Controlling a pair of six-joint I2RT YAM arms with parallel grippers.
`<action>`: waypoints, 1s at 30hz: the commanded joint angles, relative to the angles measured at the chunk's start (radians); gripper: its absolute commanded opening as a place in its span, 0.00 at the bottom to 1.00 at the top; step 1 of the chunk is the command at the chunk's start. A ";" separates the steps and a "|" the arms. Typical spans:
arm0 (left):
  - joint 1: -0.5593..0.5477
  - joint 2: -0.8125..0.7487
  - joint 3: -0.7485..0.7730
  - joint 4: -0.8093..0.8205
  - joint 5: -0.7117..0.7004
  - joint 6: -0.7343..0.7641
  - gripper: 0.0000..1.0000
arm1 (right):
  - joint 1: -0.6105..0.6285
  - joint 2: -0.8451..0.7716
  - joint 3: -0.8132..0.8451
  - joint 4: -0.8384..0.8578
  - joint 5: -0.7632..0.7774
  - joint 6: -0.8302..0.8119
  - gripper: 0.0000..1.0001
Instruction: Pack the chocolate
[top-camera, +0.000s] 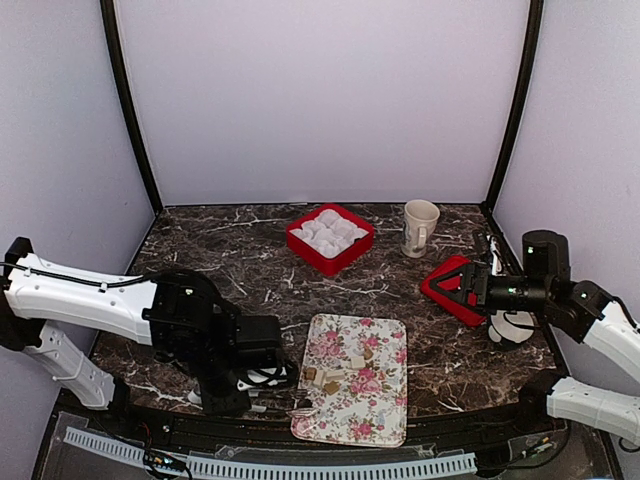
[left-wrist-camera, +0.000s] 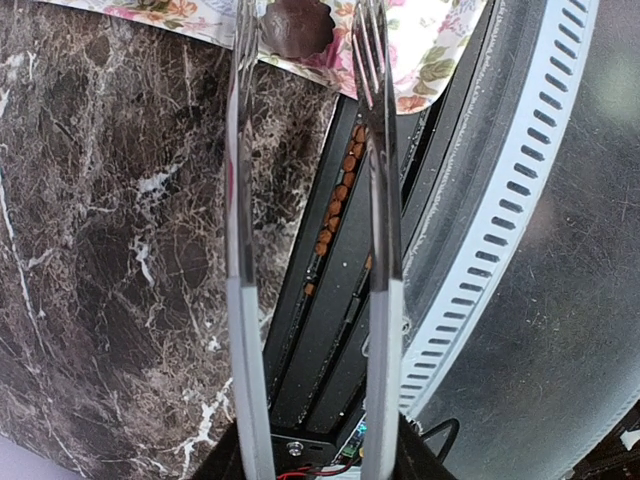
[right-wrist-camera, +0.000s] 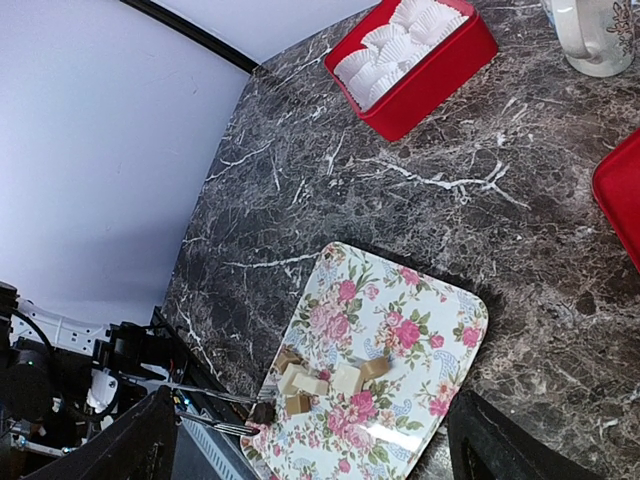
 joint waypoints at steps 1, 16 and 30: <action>-0.007 0.019 0.010 -0.016 0.005 0.001 0.38 | -0.004 -0.009 -0.009 0.016 0.003 0.008 0.95; -0.008 0.042 0.035 -0.011 0.010 0.005 0.24 | -0.004 -0.015 -0.009 0.007 0.009 0.008 0.95; 0.177 -0.037 0.182 0.077 0.142 0.075 0.17 | -0.004 -0.042 -0.011 -0.011 0.034 0.006 0.94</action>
